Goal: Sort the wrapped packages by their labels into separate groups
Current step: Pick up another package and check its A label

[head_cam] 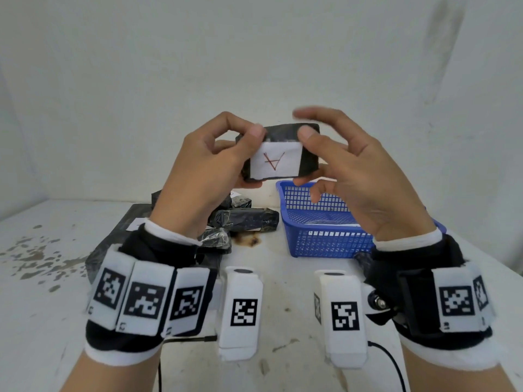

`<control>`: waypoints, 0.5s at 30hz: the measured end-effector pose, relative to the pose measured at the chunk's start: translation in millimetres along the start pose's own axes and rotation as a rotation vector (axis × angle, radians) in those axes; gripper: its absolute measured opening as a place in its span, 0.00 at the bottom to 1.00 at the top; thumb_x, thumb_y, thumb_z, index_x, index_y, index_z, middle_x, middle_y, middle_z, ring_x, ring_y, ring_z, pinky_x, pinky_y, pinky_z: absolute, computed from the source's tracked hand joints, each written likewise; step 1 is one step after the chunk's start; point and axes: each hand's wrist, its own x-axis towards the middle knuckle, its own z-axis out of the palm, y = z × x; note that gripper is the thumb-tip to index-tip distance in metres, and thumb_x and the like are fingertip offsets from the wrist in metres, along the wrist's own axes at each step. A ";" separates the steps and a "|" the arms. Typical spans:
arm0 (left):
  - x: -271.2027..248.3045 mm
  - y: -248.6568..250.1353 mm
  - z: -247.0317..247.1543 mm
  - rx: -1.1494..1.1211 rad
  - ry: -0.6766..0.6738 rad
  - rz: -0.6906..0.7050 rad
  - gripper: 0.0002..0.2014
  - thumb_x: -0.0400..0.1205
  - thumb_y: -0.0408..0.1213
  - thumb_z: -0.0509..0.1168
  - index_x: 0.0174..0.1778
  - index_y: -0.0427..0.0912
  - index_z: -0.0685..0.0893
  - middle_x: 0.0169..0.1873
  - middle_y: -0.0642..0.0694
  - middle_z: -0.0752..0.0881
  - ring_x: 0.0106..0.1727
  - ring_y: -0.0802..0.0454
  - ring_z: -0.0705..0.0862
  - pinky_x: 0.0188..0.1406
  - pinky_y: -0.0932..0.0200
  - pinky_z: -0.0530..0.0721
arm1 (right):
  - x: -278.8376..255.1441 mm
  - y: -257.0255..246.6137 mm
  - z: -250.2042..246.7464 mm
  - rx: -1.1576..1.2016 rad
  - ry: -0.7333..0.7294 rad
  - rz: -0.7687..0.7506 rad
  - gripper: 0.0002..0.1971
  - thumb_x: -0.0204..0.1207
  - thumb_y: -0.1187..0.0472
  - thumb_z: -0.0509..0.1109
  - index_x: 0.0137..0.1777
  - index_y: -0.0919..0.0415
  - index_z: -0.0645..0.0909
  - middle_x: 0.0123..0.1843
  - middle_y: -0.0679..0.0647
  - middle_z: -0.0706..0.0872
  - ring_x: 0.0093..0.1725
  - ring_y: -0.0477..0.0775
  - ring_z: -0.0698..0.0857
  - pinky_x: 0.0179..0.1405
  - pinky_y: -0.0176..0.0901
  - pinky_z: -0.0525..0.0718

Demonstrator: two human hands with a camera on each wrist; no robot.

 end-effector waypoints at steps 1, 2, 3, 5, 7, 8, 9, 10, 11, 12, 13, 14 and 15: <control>0.2 0.4 -0.6 0.001 -0.008 -0.004 0.02 0.82 0.38 0.68 0.45 0.46 0.82 0.37 0.42 0.87 0.35 0.49 0.87 0.38 0.52 0.92 | 0.0 -0.2 -0.4 0.005 -0.008 -0.004 0.17 0.84 0.59 0.69 0.68 0.38 0.81 0.40 0.51 0.91 0.35 0.53 0.88 0.27 0.42 0.82; 0.6 0.1 -1.5 0.007 -0.013 -0.008 0.04 0.82 0.36 0.68 0.51 0.47 0.82 0.39 0.42 0.88 0.36 0.50 0.87 0.38 0.52 0.91 | 0.3 0.1 -0.6 0.009 -0.013 -0.010 0.22 0.84 0.61 0.69 0.73 0.36 0.77 0.39 0.50 0.90 0.36 0.53 0.88 0.29 0.42 0.83; 1.2 -0.8 -2.7 0.012 -0.018 -0.018 0.09 0.82 0.35 0.68 0.57 0.47 0.81 0.40 0.42 0.88 0.37 0.51 0.88 0.38 0.53 0.91 | 0.7 0.5 -0.1 0.012 -0.013 -0.016 0.24 0.84 0.62 0.69 0.75 0.37 0.75 0.38 0.50 0.90 0.37 0.54 0.88 0.32 0.43 0.85; 3.2 -2.5 -4.5 0.016 -0.029 -0.039 0.12 0.82 0.34 0.67 0.61 0.45 0.83 0.42 0.43 0.88 0.40 0.49 0.88 0.40 0.54 0.91 | 2.1 1.8 1.6 0.013 -0.003 -0.010 0.19 0.83 0.61 0.70 0.72 0.43 0.79 0.40 0.49 0.91 0.39 0.53 0.88 0.38 0.44 0.87; 2.8 -1.4 -4.7 0.022 -0.053 -0.046 0.09 0.83 0.34 0.66 0.57 0.43 0.86 0.44 0.41 0.88 0.42 0.48 0.88 0.43 0.53 0.91 | 3.9 3.7 2.4 0.031 0.007 0.004 0.11 0.83 0.61 0.71 0.63 0.49 0.85 0.44 0.52 0.92 0.41 0.53 0.89 0.41 0.45 0.87; 2.7 -1.1 -4.4 0.027 -0.053 -0.049 0.09 0.83 0.36 0.66 0.57 0.42 0.87 0.46 0.39 0.89 0.43 0.48 0.88 0.45 0.52 0.90 | 4.4 4.4 2.3 0.041 0.011 0.010 0.09 0.83 0.61 0.71 0.59 0.50 0.87 0.45 0.53 0.91 0.42 0.53 0.89 0.42 0.46 0.87; 2.5 -1.3 -3.8 0.030 -0.050 -0.047 0.09 0.83 0.38 0.66 0.56 0.43 0.87 0.46 0.38 0.89 0.43 0.48 0.88 0.47 0.51 0.90 | 4.8 4.9 2.3 0.048 0.014 0.016 0.08 0.83 0.62 0.71 0.57 0.51 0.87 0.45 0.54 0.91 0.42 0.53 0.89 0.43 0.46 0.88; 2.0 -0.9 -2.7 0.031 -0.046 -0.042 0.07 0.83 0.39 0.66 0.54 0.44 0.87 0.45 0.38 0.89 0.42 0.49 0.88 0.48 0.51 0.90 | 4.9 4.8 2.6 0.047 0.014 0.021 0.07 0.83 0.62 0.71 0.56 0.51 0.88 0.45 0.54 0.91 0.42 0.53 0.89 0.43 0.47 0.88; 1.4 -0.6 -1.9 0.029 -0.046 -0.039 0.05 0.83 0.38 0.66 0.51 0.45 0.87 0.42 0.39 0.88 0.41 0.50 0.87 0.47 0.51 0.90 | 4.6 4.5 2.9 0.042 0.012 0.022 0.06 0.83 0.61 0.71 0.54 0.51 0.88 0.45 0.54 0.91 0.42 0.52 0.89 0.43 0.46 0.88; 1.2 -0.4 -0.9 0.032 -0.046 -0.037 0.04 0.83 0.38 0.66 0.48 0.46 0.87 0.40 0.40 0.87 0.39 0.50 0.86 0.46 0.52 0.90 | 4.3 4.3 3.3 0.038 0.011 0.020 0.05 0.83 0.59 0.71 0.53 0.50 0.88 0.44 0.54 0.91 0.41 0.52 0.89 0.42 0.46 0.88; 1.0 -0.4 0.2 0.037 -0.044 -0.036 0.04 0.83 0.38 0.66 0.46 0.47 0.86 0.38 0.41 0.86 0.38 0.50 0.85 0.45 0.52 0.89 | 4.0 4.2 3.4 0.036 0.010 0.013 0.05 0.82 0.59 0.71 0.51 0.50 0.88 0.44 0.54 0.91 0.41 0.52 0.89 0.42 0.46 0.87; 1.3 -0.7 1.3 0.038 -0.042 -0.031 0.05 0.83 0.38 0.66 0.44 0.47 0.86 0.37 0.42 0.85 0.38 0.50 0.85 0.45 0.52 0.89 | 3.9 4.0 3.3 0.030 0.010 0.004 0.04 0.82 0.59 0.72 0.50 0.50 0.88 0.44 0.54 0.90 0.41 0.52 0.89 0.41 0.46 0.87; 1.2 -0.3 2.0 0.038 -0.039 -0.029 0.05 0.83 0.38 0.66 0.43 0.47 0.86 0.36 0.42 0.85 0.38 0.49 0.84 0.45 0.51 0.89 | 3.6 3.8 3.3 0.022 0.009 -0.003 0.04 0.82 0.59 0.72 0.49 0.50 0.88 0.45 0.54 0.90 0.41 0.52 0.88 0.41 0.46 0.87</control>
